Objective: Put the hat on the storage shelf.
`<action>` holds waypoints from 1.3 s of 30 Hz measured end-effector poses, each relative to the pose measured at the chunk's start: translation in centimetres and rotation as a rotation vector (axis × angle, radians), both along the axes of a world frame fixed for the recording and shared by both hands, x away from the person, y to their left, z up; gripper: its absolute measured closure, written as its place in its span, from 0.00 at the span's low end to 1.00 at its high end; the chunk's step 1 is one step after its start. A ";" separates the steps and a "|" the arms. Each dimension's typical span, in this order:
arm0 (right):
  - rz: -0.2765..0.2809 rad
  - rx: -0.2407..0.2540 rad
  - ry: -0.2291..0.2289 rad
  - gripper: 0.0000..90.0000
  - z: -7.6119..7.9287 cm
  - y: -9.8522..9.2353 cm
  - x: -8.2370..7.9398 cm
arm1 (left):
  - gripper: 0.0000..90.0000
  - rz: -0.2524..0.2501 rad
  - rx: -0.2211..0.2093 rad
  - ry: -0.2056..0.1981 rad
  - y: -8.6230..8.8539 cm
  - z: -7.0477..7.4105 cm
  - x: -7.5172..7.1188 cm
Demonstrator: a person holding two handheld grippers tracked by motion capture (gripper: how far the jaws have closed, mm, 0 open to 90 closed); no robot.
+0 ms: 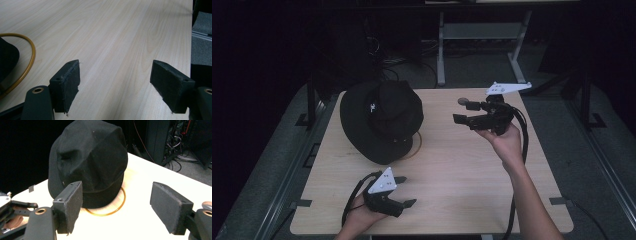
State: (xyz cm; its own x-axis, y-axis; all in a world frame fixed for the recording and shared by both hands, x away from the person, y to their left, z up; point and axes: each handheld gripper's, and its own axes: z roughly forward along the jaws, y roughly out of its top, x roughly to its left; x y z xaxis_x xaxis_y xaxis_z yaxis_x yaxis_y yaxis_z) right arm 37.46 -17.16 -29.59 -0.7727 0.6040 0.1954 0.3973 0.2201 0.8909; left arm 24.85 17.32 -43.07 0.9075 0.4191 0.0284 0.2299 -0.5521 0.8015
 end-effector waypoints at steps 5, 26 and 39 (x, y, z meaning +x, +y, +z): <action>-0.006 0.003 0.010 0.28 -0.7 -0.9 -0.8 | 0.26 0.008 -0.005 0.011 0.1 0.0 0.0; -0.025 0.005 0.057 0.26 -4.0 -3.7 -3.7 | 0.25 0.022 -0.018 0.012 0.2 0.0 -0.1; -0.047 0.009 0.074 0.24 -5.1 -5.1 -4.8 | 0.24 0.024 -0.015 0.011 0.2 0.0 0.0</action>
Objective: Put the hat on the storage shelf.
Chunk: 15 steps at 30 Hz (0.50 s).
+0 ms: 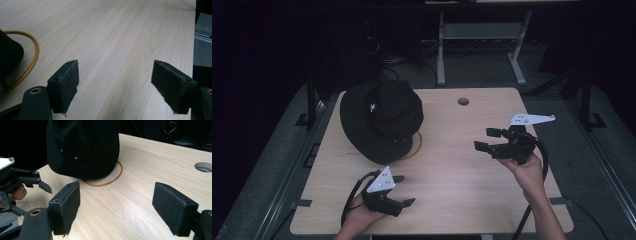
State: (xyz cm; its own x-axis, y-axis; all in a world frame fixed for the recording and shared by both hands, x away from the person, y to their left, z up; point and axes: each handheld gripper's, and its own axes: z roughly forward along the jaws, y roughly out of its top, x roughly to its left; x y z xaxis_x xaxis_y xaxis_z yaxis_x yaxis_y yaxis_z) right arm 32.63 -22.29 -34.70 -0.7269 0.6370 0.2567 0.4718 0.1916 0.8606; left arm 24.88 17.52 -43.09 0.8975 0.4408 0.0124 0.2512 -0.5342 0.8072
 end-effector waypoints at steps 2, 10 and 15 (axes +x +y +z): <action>-0.003 -0.002 0.002 0.24 -0.3 -0.3 -0.3 | 0.24 0.001 -0.001 0.001 0.0 0.0 0.0; -0.011 -0.004 0.008 0.23 -0.9 -0.9 -0.8 | 0.24 0.004 -0.002 0.003 0.0 0.0 0.0; -0.017 -0.002 0.017 0.23 -1.7 -1.3 -1.3 | 0.24 0.001 0.004 0.002 0.0 0.0 0.0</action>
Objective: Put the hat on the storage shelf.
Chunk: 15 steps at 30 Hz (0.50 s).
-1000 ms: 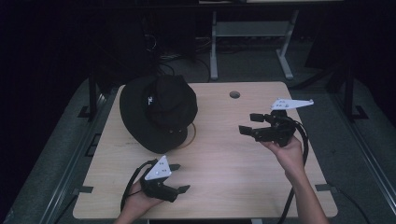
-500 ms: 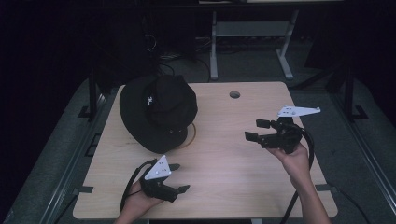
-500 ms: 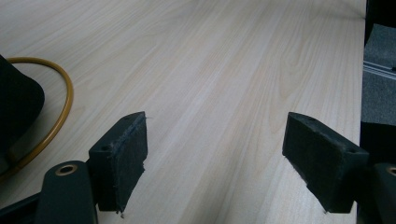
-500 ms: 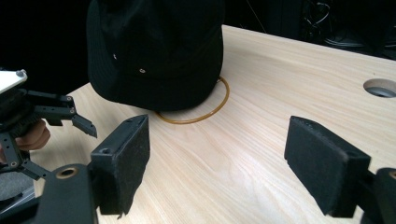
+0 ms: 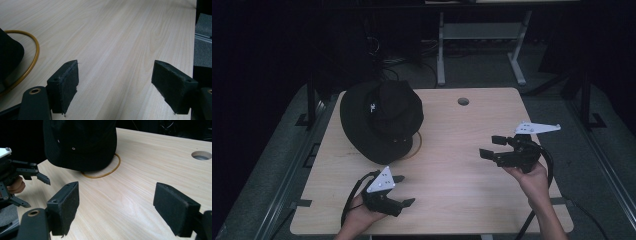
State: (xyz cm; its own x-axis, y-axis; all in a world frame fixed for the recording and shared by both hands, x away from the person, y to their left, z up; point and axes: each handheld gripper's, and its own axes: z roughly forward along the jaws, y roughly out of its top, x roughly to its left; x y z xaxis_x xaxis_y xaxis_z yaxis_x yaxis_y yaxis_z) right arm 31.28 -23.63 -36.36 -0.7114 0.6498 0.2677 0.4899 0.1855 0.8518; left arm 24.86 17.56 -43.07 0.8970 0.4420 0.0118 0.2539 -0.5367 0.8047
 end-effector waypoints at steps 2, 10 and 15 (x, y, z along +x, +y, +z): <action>-0.006 -0.001 0.007 0.22 -0.3 -0.2 -0.2 | 0.24 0.001 0.001 0.002 0.0 0.0 0.0; -0.020 0.003 0.013 0.22 -1.3 -0.8 -1.1 | 0.24 0.005 -0.003 0.007 0.0 0.0 -0.1; -0.030 0.003 0.017 0.22 -2.0 -1.3 -1.6 | 0.24 0.006 -0.003 0.008 0.0 0.0 -0.1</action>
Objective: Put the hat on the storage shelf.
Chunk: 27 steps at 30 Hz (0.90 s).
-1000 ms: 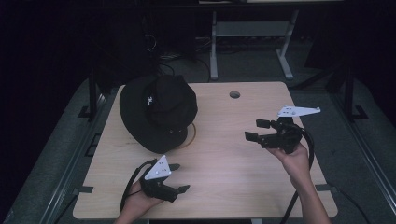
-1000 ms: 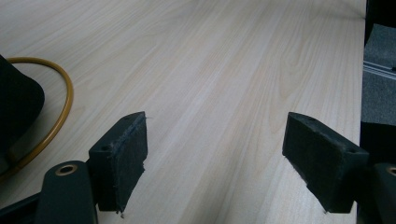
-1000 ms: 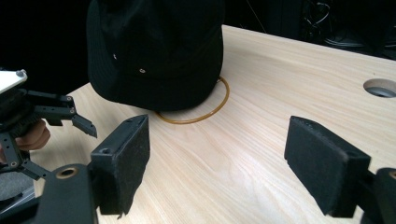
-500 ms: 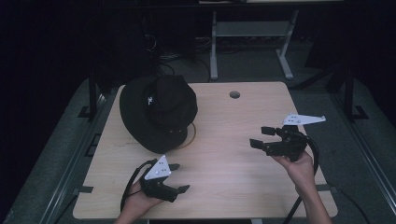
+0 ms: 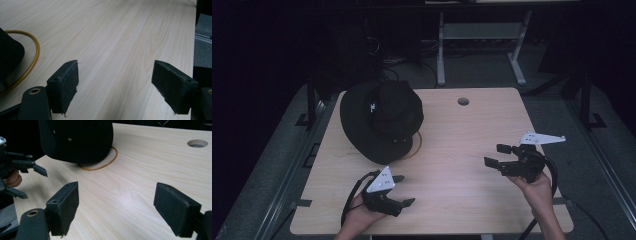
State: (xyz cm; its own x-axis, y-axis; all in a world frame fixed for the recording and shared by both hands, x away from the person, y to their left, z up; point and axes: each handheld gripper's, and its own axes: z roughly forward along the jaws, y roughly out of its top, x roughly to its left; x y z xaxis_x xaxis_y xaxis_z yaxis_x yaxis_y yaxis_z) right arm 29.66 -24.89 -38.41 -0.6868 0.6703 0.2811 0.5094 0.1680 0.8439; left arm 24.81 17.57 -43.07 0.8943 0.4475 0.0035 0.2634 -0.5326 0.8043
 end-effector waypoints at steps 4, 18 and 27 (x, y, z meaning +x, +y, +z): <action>-0.004 0.005 0.002 0.22 -0.4 -0.2 -0.4 | 0.24 0.000 0.000 0.001 0.0 0.0 0.0; -0.036 0.017 0.017 0.22 -3.0 -1.7 -2.5 | 0.23 0.003 0.002 0.003 0.0 -0.1 0.0; -0.046 0.030 0.018 0.21 -4.1 -2.3 -3.8 | 0.23 0.005 0.006 0.004 0.1 0.0 0.0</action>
State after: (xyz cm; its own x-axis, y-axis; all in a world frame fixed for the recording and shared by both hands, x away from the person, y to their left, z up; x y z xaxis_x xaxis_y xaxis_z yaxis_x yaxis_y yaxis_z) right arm 25.88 -27.18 -42.48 -0.6498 0.6923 0.3137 0.5316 0.1190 0.8386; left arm 24.84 17.67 -43.08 0.8921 0.4519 0.0032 0.2689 -0.5365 0.7999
